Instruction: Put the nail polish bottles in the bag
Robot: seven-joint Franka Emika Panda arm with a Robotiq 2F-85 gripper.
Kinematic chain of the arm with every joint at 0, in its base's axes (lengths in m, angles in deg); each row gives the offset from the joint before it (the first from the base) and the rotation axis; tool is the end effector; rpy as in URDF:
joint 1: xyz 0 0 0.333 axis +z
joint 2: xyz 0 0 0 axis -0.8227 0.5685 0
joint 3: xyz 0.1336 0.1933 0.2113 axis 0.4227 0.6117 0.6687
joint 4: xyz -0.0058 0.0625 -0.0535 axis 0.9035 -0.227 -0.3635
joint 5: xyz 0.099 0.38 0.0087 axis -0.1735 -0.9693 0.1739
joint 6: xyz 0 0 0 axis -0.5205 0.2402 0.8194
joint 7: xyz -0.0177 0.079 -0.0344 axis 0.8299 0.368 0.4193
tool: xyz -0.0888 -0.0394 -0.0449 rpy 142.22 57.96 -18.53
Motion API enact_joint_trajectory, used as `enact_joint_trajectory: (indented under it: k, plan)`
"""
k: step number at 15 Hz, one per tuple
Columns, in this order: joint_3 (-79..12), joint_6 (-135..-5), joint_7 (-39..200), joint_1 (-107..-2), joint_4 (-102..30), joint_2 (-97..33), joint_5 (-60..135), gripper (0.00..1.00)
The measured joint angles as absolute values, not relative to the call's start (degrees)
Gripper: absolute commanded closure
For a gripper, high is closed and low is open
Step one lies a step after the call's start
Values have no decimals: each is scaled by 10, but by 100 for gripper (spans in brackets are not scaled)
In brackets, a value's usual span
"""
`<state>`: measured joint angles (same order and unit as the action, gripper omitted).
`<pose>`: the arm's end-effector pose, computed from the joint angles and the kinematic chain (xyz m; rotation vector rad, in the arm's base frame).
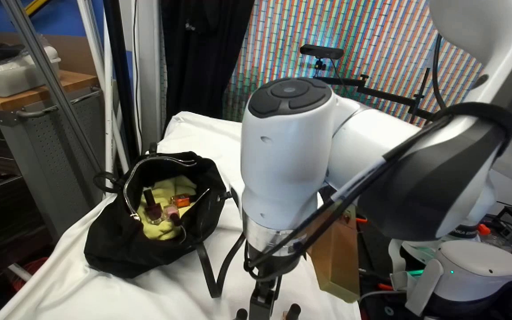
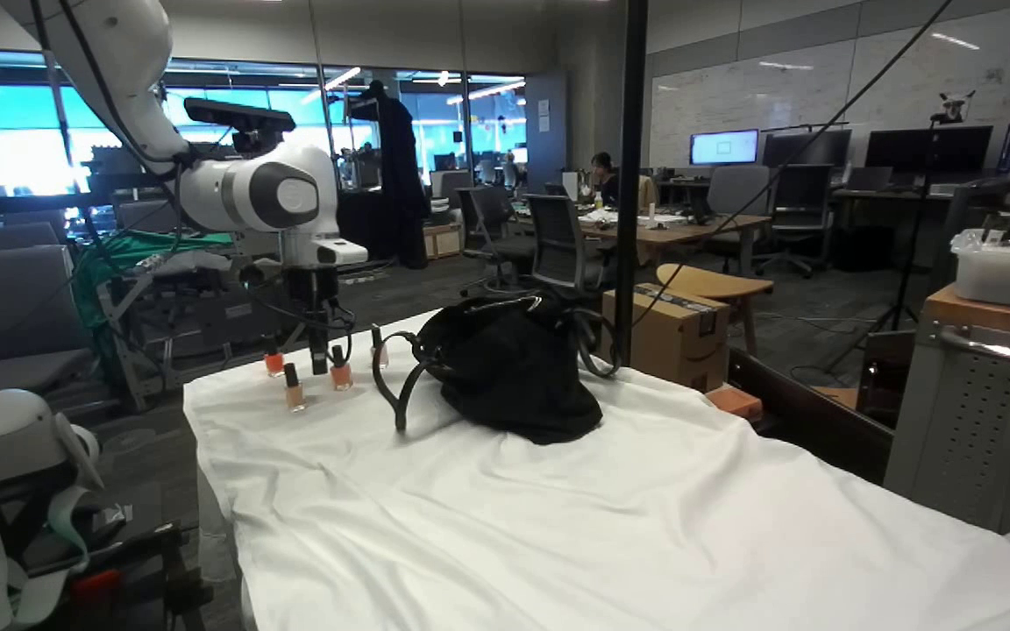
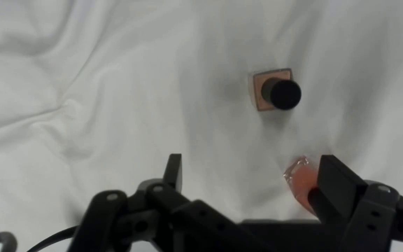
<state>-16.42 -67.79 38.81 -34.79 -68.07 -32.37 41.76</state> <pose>0.4573 0.2988 0.2574 3.0289 -0.2210 -0.1248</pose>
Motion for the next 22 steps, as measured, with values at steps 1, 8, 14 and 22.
enact_joint_trajectory:
  k: [1,8,14,22]
  plan:
    - [-162,-688,388,-345,-690,-324,418,0]
    - [-155,-723,403,-331,-731,-324,418,0]
    - [-155,-765,458,-330,-746,-317,418,0]
    - [-156,-784,515,-331,-746,-296,416,0]
